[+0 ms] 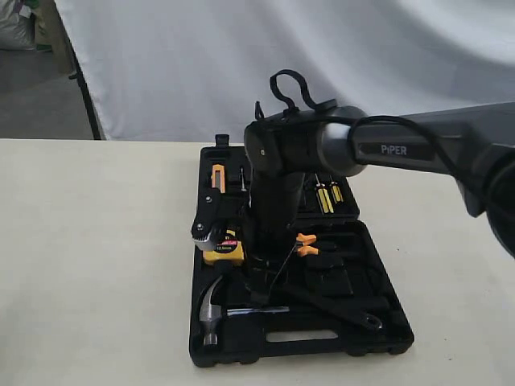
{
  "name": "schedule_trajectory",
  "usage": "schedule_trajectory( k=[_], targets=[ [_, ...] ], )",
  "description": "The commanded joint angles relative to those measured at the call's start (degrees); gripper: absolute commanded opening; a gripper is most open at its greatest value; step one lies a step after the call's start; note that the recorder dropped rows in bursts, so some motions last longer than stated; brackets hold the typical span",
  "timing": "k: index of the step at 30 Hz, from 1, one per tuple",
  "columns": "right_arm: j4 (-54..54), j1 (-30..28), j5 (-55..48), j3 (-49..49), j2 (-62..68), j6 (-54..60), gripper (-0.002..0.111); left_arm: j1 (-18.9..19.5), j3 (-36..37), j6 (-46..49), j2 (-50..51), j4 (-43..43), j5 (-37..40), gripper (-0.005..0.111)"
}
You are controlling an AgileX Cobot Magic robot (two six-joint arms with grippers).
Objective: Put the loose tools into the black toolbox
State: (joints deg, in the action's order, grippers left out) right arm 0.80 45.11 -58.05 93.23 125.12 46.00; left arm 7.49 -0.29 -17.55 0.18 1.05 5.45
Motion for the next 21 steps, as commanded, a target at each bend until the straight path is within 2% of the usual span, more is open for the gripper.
schedule_trajectory(
  k=[1,2,4,8,21],
  targets=[
    [-1.3,0.0,0.2,0.0,1.7,-0.3,0.058,1.5,-0.2,-0.3,-0.2,0.3,-0.4,0.001],
    [-1.3,0.0,0.1,0.0,1.7,-0.3,0.056,1.5,-0.2,-0.3,-0.2,0.3,-0.4,0.001],
    [-1.9,0.0,-0.6,0.0,1.8,-0.3,0.042,1.5,-0.2,-0.3,-0.2,0.3,-0.4,0.001],
    [-2.5,0.0,-0.6,0.0,1.8,-0.3,0.001,1.5,-0.2,-0.3,-0.2,0.3,-0.4,0.001],
    [-6.1,-0.9,-0.7,0.0,-1.8,-4.1,0.001,1.5,-0.2,-0.3,-0.2,0.3,-0.4,0.001]
  ],
)
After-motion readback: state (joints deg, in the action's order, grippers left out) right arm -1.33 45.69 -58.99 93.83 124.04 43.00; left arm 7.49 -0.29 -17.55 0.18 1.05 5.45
